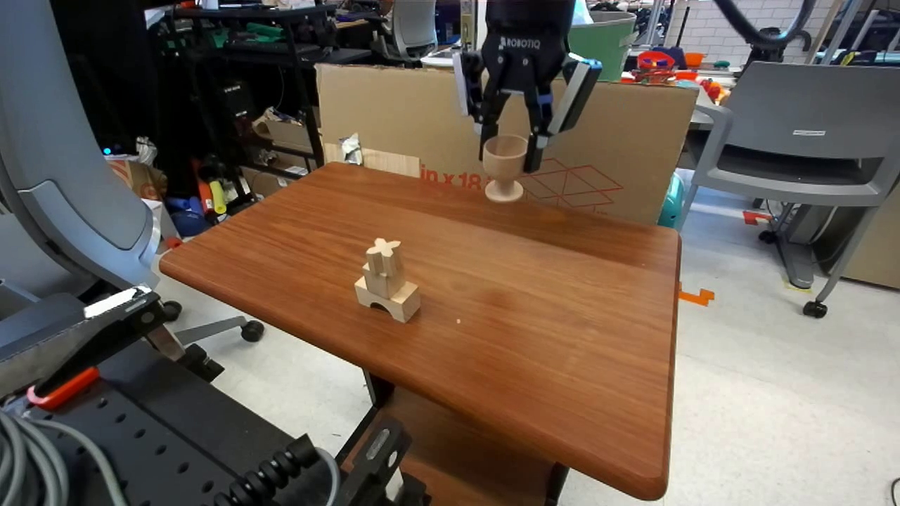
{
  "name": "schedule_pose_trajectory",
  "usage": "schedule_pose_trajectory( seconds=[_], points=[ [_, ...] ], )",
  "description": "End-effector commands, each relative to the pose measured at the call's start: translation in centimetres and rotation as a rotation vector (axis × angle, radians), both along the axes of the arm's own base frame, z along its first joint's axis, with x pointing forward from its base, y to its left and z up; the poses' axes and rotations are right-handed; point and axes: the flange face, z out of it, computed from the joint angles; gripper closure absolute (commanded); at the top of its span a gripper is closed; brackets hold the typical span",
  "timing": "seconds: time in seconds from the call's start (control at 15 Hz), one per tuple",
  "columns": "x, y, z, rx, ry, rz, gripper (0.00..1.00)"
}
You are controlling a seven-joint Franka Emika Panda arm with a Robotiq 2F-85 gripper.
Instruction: Pick up the wooden cup and put it at the edge of the table
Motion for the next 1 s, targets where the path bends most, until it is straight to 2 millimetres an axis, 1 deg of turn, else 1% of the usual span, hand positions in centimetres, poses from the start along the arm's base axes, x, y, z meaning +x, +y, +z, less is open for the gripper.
schedule_pose_trajectory(
  seconds=[0.0,0.07,0.2,0.4,0.6,0.8,0.93],
  points=[
    [-2.4,4.1,2.0,0.032,0.036,0.061,0.72],
    [-3.1,5.7,1.9,0.033,0.057,0.085,0.72],
    [-4.3,8.1,1.9,0.035,0.088,0.116,0.72],
    [-6.0,11.1,1.8,0.028,0.122,0.161,0.72],
    [-7.2,13.1,1.2,-0.005,0.148,0.196,0.72],
    [-8.1,14.7,-0.7,-0.043,0.191,0.236,0.72],
    [-8.4,15.6,-2.2,-0.069,0.213,0.257,0.72]
  ],
)
